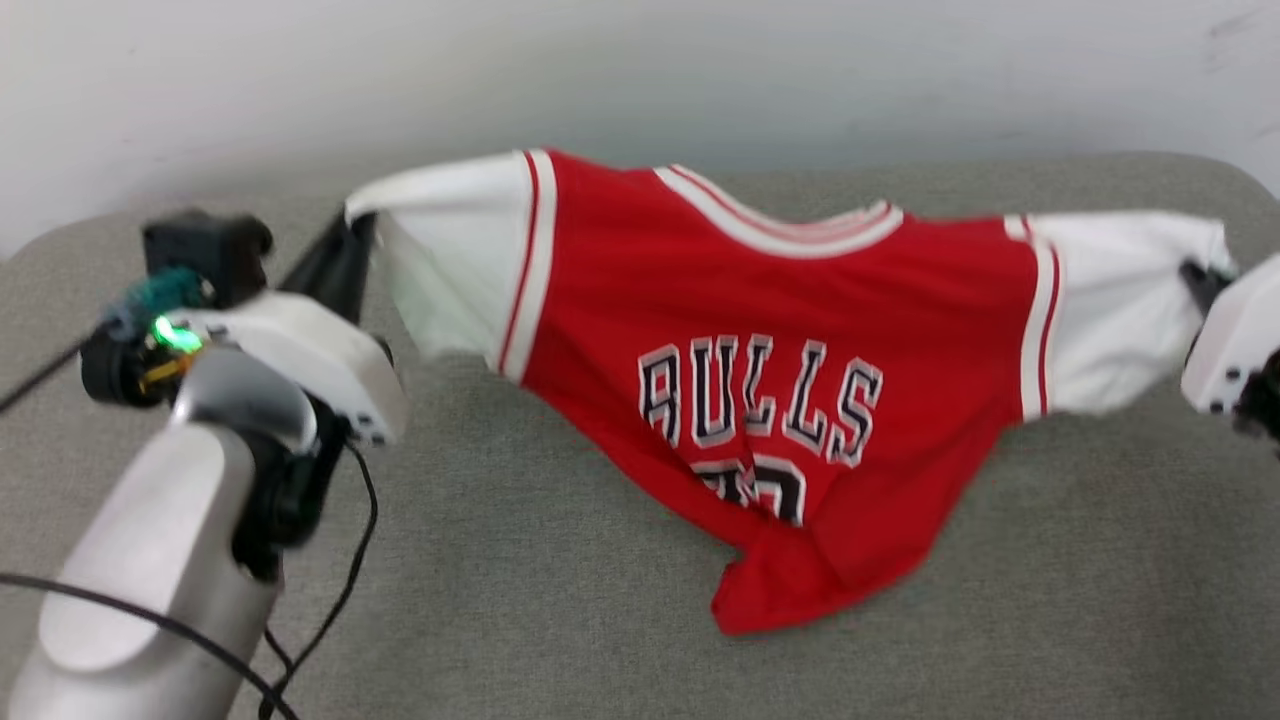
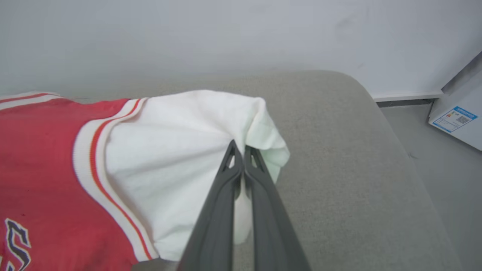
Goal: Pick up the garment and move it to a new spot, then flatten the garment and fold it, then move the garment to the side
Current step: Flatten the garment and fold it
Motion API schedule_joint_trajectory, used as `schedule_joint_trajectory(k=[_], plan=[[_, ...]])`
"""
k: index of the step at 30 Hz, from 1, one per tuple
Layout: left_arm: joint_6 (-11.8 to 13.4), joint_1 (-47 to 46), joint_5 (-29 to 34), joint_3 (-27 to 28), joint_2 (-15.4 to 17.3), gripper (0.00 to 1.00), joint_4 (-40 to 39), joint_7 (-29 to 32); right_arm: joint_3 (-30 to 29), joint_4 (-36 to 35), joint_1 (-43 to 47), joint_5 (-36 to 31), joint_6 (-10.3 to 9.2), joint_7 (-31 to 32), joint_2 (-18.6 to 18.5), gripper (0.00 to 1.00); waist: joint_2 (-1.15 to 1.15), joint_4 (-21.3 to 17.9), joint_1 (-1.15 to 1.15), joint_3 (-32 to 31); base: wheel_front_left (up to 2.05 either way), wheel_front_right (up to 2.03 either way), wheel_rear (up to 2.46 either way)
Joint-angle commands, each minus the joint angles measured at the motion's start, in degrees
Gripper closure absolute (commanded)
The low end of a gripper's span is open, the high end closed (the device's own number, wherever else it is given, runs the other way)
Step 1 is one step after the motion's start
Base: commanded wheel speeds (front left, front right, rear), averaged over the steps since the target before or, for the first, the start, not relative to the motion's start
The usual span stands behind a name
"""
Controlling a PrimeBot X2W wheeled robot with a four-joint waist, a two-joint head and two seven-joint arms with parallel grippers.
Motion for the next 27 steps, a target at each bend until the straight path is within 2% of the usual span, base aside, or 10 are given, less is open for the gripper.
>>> schedule_joint_trajectory(k=[1, 7, 12, 20, 27], plan=[[-0.6, -2.4, -0.1, 0.7, -0.5, 1.00, 1.7, -1.1, 0.1, 0.6, -2.3, -0.5, -0.04, -1.0, 0.3, 1.00, 0.00, -0.2, 0.00, -0.2, 0.00, 0.00, 0.00], [-4.1, -15.1, -0.3, 2.7, -2.1, 1.00, 12.8, -6.3, 0.5, 3.6, -14.2, -2.9, -0.04, -8.7, 0.8, 1.00, 0.00, -0.3, 0.00, 1.8, 0.00, 0.00, 0.00], [-6.5, -27.8, 0.7, 3.9, -2.6, 1.00, 21.3, -10.4, 0.5, 7.2, -26.5, -4.1, -0.04, -13.8, 0.2, 1.00, 0.00, 0.0, 0.00, 6.3, 0.00, 0.00, 0.00], [-8.8, -47.9, 3.1, 5.7, -0.4, 1.00, 29.8, -15.6, 1.6, 11.4, -46.5, -5.4, -0.04, -19.2, 1.4, 1.00, 0.00, -1.0, 0.00, 16.0, 0.00, 0.00, 0.00], [-10.1, -58.3, 3.9, 6.3, 0.9, 1.00, 33.6, -16.8, 2.4, 14.7, -57.5, -6.9, -0.04, -21.2, 2.4, 1.00, 0.00, -1.6, 0.00, 23.2, 0.00, 0.00, 0.00]])
